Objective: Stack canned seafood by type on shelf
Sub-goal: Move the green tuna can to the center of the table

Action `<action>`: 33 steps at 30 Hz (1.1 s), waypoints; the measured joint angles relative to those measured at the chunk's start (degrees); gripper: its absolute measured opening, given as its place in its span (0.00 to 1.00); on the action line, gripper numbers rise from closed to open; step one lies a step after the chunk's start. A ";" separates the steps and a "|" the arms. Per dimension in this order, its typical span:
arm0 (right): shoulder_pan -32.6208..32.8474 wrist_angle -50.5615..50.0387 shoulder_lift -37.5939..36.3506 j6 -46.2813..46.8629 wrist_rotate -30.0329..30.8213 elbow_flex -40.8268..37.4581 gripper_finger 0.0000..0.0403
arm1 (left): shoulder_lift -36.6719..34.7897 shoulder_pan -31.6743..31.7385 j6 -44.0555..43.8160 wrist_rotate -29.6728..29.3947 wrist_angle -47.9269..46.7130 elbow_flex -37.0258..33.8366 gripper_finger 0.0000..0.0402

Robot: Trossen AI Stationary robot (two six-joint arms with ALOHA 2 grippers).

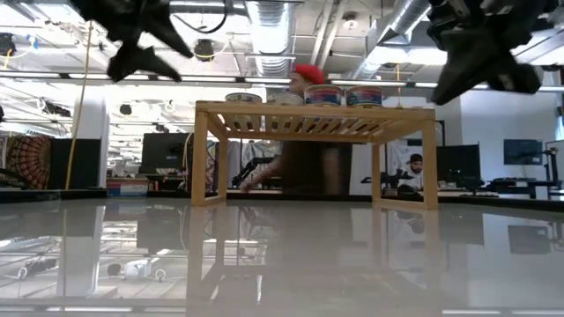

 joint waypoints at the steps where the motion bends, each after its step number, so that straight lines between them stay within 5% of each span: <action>1: 0.00 -3.08 0.00 0.83 -0.42 1.20 0.06 | -0.66 -1.65 -1.99 -1.50 1.01 -1.75 0.49; 7: 0.01 -18.06 0.00 7.65 -6.24 4.67 0.07 | -0.47 -9.20 -8.68 -4.90 2.50 -6.86 0.49; 18: 0.38 -22.42 0.13 7.28 -11.90 4.67 0.10 | 2.35 -11.54 -8.98 -6.63 2.75 -6.82 0.49; 24: 1.30 -27.32 0.15 7.65 -15.01 4.67 0.27 | 3.45 -11.54 -8.97 -7.30 2.88 -6.80 0.49; 33: 3.87 -34.78 0.17 15.08 -16.53 3.40 0.65 | 6.14 -11.52 -10.99 -7.50 3.43 -6.80 0.49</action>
